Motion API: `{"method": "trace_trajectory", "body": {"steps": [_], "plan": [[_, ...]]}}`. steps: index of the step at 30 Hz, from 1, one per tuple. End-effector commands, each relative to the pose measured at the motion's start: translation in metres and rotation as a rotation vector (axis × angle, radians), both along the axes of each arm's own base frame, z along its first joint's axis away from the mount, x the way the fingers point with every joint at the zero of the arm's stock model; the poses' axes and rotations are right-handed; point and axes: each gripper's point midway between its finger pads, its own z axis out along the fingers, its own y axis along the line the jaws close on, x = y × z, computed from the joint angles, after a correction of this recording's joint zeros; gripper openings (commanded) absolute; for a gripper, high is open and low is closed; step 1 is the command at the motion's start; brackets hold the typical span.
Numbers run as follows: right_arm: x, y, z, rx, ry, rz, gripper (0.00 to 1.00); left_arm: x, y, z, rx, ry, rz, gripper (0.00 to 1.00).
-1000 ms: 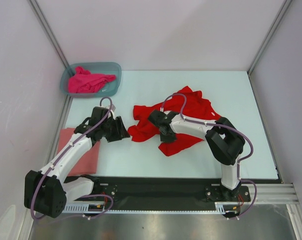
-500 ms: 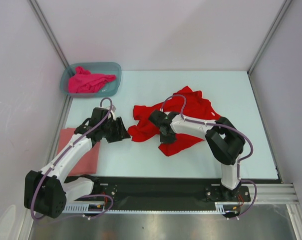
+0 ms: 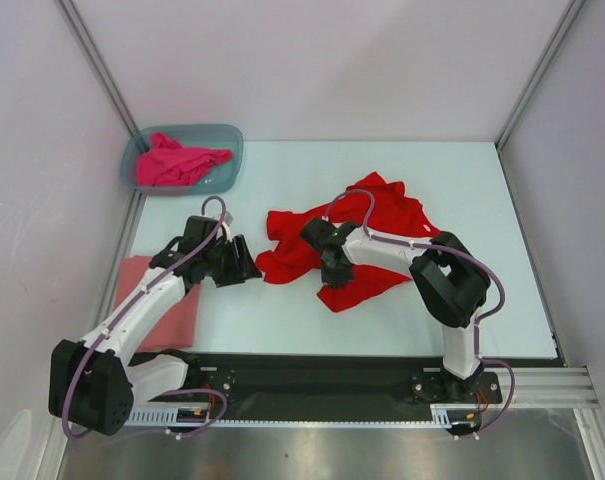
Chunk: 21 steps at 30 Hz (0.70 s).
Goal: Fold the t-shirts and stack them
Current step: Flatten the tshirt out
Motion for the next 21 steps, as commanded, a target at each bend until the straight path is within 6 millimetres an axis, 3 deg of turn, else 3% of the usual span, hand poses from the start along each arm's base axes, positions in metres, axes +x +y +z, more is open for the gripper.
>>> {"method": "trace_trajectory", "body": {"steps": [1,3,9,13,15,16,17,19,21], "plan": [[0.003,-0.004,-0.007,-0.021,-0.007,0.001,0.06,0.007,-0.002,0.008,-0.022,-0.024,-0.004,0.59],[0.005,-0.004,0.003,-0.016,-0.023,0.003,0.00,0.008,-0.002,0.007,-0.021,-0.022,-0.004,0.59],[-0.005,-0.015,0.039,0.010,-0.055,-0.007,0.00,0.010,-0.001,0.000,-0.012,-0.006,-0.005,0.59],[-0.031,-0.030,0.053,0.059,-0.037,-0.045,0.00,0.011,-0.001,-0.004,-0.013,-0.001,0.002,0.59],[-0.050,-0.047,0.043,0.048,-0.009,-0.092,0.00,0.010,0.001,-0.007,-0.009,0.009,0.010,0.60],[-0.053,-0.047,0.055,0.096,-0.050,-0.108,0.00,0.010,0.002,-0.009,-0.001,0.011,0.014,0.60],[-0.072,-0.061,0.039,0.069,-0.026,-0.117,0.00,0.010,0.003,-0.011,0.001,0.018,0.019,0.60],[-0.086,-0.067,0.035,0.108,-0.041,-0.182,0.00,0.008,0.005,-0.017,0.012,0.031,0.030,0.60],[-0.117,-0.080,0.022,0.138,-0.002,-0.234,0.00,0.005,0.008,-0.022,0.025,0.047,0.040,0.57]]}}
